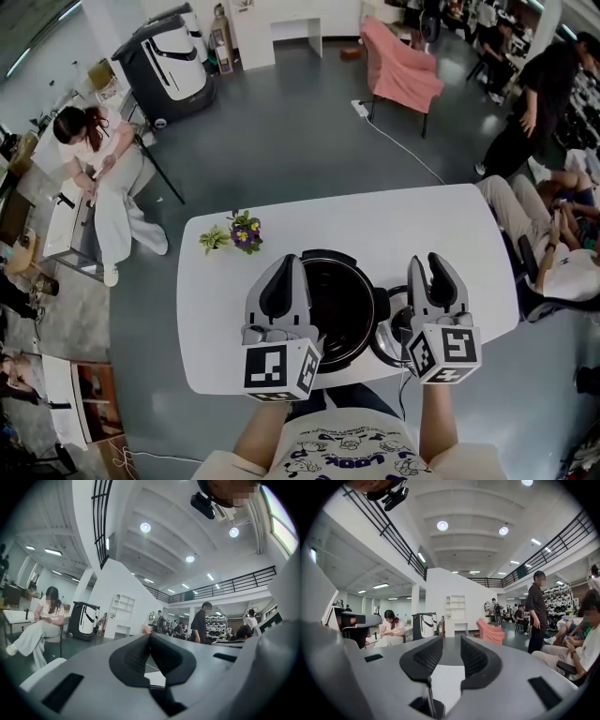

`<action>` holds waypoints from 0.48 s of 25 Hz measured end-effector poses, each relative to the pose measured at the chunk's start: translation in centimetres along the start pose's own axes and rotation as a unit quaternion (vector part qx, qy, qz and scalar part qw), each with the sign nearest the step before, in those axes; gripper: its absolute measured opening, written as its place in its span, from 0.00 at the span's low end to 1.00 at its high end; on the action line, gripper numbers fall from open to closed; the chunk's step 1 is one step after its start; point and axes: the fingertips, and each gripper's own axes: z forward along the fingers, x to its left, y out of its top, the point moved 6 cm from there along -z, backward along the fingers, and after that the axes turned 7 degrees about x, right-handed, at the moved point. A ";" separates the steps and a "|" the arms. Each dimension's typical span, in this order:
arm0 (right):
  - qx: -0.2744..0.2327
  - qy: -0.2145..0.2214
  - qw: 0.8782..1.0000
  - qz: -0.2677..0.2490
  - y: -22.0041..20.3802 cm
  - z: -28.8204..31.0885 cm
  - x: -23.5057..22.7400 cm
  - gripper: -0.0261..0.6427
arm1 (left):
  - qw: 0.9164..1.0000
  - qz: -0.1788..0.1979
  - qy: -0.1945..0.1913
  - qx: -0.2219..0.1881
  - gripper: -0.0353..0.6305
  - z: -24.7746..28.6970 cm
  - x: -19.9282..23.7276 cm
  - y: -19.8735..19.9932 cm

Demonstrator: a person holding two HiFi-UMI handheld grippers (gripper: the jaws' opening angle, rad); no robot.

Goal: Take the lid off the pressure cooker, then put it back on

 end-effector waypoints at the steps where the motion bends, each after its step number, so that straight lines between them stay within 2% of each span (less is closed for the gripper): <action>1: -0.004 -0.002 1.000 0.000 0.2 -0.3 0.2 0.23 | 1.000 0.000 0.000 -0.002 0.07 -0.3 0.0 0.2; 12: -0.065 -0.012 0.998 -0.012 4.0 -1.4 1.5 0.06 | 0.999 0.006 0.001 -0.043 0.07 -1.2 0.2 3.0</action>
